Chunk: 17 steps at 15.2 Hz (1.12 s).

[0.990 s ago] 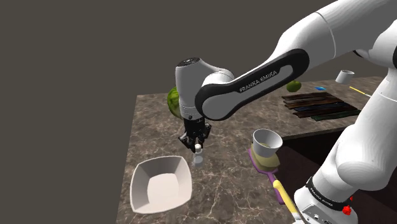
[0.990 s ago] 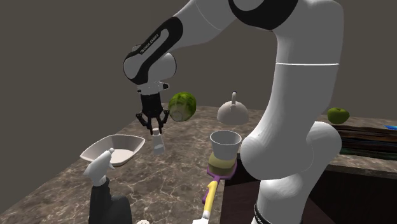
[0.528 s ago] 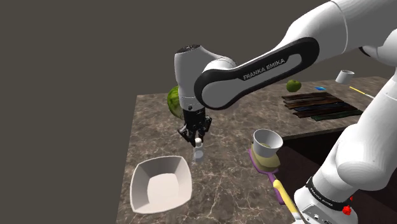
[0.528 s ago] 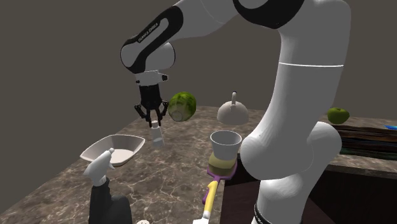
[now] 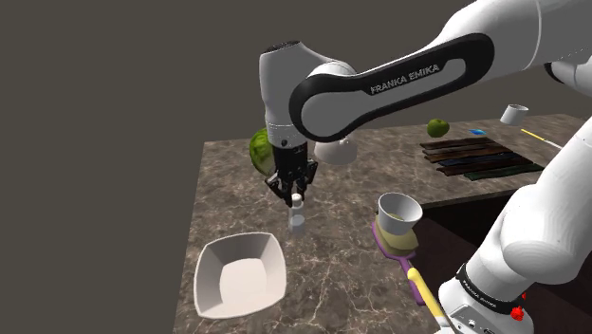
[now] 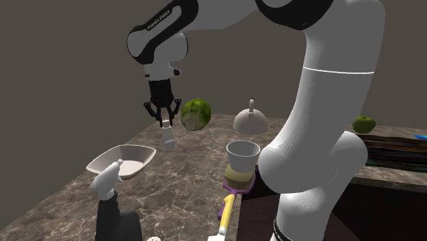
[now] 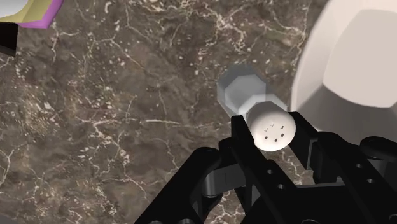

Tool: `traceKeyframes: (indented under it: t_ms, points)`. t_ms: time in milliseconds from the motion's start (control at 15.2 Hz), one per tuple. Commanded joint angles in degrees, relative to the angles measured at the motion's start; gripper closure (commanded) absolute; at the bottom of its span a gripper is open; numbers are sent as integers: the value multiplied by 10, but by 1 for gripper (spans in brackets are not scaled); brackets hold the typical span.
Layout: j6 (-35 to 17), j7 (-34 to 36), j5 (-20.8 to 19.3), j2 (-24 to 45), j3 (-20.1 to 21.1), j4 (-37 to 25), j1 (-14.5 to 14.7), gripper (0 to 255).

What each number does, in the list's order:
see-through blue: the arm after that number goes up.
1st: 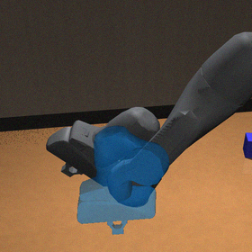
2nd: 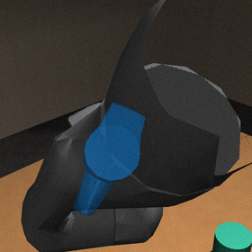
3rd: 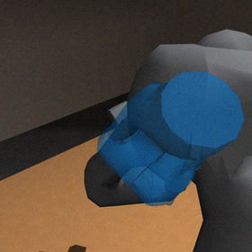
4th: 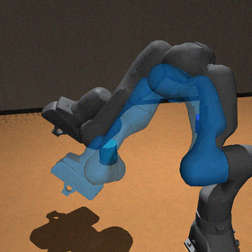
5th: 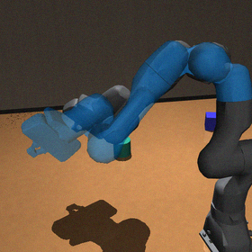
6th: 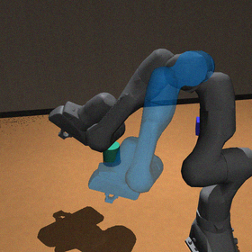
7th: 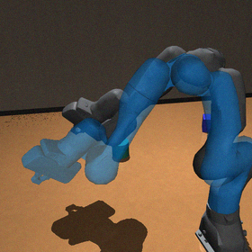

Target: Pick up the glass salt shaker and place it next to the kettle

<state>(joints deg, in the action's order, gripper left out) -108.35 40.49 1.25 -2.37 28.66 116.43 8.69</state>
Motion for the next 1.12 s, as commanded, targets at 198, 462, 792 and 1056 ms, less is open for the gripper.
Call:
traceKeyframes:
  t_ms: [198,462,792,1056]
  points:
    - [38,-4,4,-10,-2,-29,-1,255]
    - [69,-6,6,-15,-3,-55,-2,255]
    - [107,-7,7,-18,-4,-90,-3,255]
    - [138,-7,7,-18,-5,-121,-3,255]
